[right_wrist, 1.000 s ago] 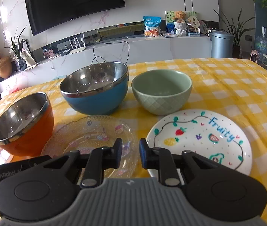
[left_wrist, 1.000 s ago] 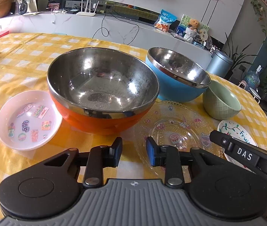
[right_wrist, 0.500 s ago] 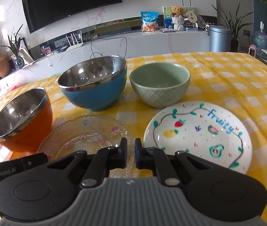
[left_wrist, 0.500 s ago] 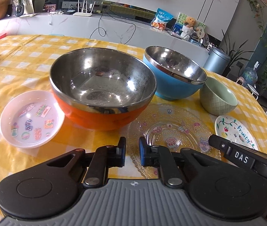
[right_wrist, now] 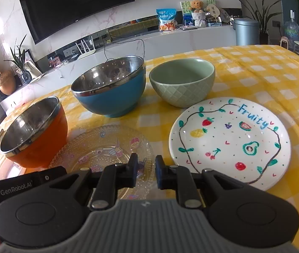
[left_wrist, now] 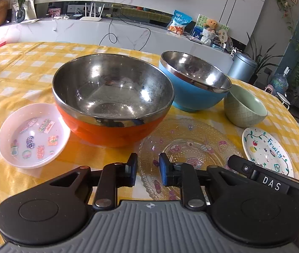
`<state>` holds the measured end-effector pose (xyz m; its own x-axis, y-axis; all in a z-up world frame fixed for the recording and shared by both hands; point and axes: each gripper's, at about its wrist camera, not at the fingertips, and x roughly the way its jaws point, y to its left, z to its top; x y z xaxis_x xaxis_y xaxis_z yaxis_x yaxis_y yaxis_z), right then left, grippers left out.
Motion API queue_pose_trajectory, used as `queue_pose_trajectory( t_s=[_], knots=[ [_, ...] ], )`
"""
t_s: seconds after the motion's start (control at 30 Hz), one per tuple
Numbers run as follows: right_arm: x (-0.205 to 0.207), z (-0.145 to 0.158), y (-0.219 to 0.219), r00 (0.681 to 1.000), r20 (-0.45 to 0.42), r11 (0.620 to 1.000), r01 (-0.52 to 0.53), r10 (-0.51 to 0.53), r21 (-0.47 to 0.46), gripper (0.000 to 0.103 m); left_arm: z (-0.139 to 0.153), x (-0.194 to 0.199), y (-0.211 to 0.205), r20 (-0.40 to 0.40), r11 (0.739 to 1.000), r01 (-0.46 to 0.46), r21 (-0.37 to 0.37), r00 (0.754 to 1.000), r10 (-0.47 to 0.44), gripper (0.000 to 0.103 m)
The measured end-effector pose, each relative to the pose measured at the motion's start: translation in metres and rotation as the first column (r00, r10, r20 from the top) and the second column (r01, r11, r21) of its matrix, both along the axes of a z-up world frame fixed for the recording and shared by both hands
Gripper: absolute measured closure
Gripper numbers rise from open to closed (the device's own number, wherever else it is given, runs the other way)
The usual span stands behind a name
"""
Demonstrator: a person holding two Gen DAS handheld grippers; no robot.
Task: Organize plates and bowls
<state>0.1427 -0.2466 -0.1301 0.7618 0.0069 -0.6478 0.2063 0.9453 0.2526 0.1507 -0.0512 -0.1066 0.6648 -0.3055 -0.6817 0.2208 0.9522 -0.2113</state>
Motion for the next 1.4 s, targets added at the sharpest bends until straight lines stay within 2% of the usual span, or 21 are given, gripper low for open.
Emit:
queue_pose_trajectory(
  t_s=[0.23,0.53,0.97,1.4],
  knots=[
    [-0.007,0.004,-0.001,1.0,-0.011,1.0,0.014,-0.014,0.011,0.093,0.003,-0.008,0.006,-0.005,1.0,0.006,0.015,1.0,-0.006,0.083],
    [-0.041,0.018,0.014,0.999,-0.035,0.999,-0.012,0.013,0.043,0.094,0.015,-0.04,0.028,0.004,1.0,-0.004,0.025,1.0,0.004,0.083],
    [-0.075,0.03,0.066,0.995,-0.041,0.993,-0.089,0.092,0.077,0.095,0.036,-0.074,0.076,0.023,0.997,-0.076,0.028,0.997,0.075,0.083],
    [-0.074,0.031,0.12,0.984,-0.054,0.984,-0.163,0.167,0.07,0.096,0.03,-0.084,0.127,-0.002,0.986,-0.165,0.014,0.986,0.165,0.083]
  ],
)
